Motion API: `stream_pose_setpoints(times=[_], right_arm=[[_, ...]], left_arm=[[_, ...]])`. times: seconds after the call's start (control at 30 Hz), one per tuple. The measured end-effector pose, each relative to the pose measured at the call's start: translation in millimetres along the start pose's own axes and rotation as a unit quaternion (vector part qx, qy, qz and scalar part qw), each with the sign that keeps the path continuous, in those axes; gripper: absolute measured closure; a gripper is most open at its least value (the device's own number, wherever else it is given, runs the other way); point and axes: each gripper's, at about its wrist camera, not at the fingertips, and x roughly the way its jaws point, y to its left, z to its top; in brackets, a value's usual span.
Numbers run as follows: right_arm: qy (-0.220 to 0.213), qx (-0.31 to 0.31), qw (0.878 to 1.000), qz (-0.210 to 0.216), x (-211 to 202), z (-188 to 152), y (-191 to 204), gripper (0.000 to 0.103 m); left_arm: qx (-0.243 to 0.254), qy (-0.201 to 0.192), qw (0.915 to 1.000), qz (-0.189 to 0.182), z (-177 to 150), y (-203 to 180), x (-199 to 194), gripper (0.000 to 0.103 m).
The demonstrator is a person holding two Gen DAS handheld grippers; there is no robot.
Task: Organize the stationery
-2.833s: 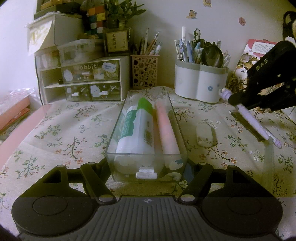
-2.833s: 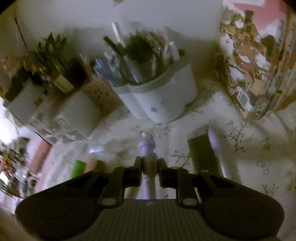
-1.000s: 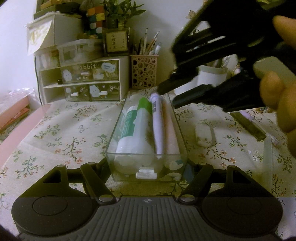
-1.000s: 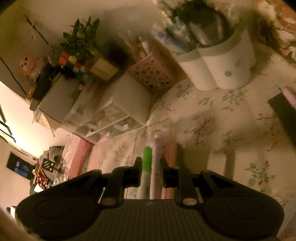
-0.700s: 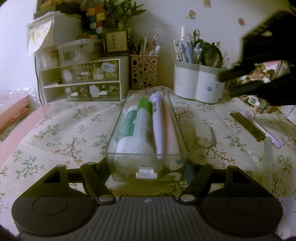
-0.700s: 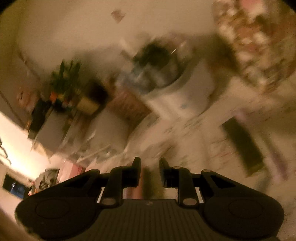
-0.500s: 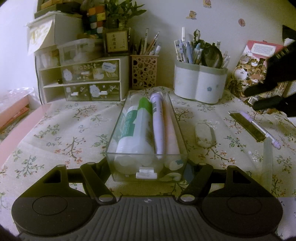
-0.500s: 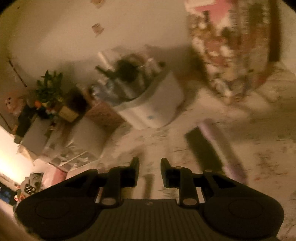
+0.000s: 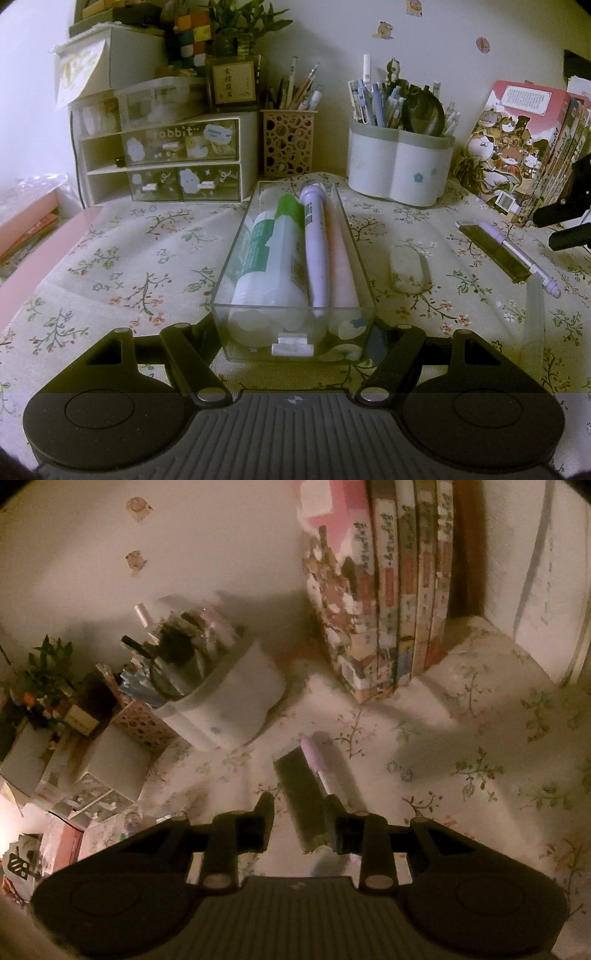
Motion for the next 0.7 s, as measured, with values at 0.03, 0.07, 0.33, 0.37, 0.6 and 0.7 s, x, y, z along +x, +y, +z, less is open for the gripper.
stream_pose_setpoints(times=[0.03,0.07,0.33,0.37,0.6,0.7], right_arm=[[0.002,-0.002,1.0,-0.001,1,-1,0,0.072],[0.003,-0.005,1.0,-0.004,2,-3,0,0.072],[0.051,-0.058,0.997,-0.027,0,-24,12,0.072],[0.058,-0.059,0.996,-0.027,-1,-27,11,0.072],[0.081,-0.045,0.996,-0.018,1,-38,8,0.072],[0.091,-0.039,0.995,-0.014,5,-38,8,0.072]], left_arm=[[0.0,0.0,1.0,0.0,0,0,0,0.03],[0.0,0.0,1.0,0.0,0,0,0,0.03],[0.001,0.0,1.0,0.0,0,1,0,0.031],[0.001,0.0,1.0,0.0,0,1,0,0.031],[0.0,0.0,1.0,0.0,0,1,0,0.031],[0.0,0.0,1.0,0.0,0,1,0,0.031]])
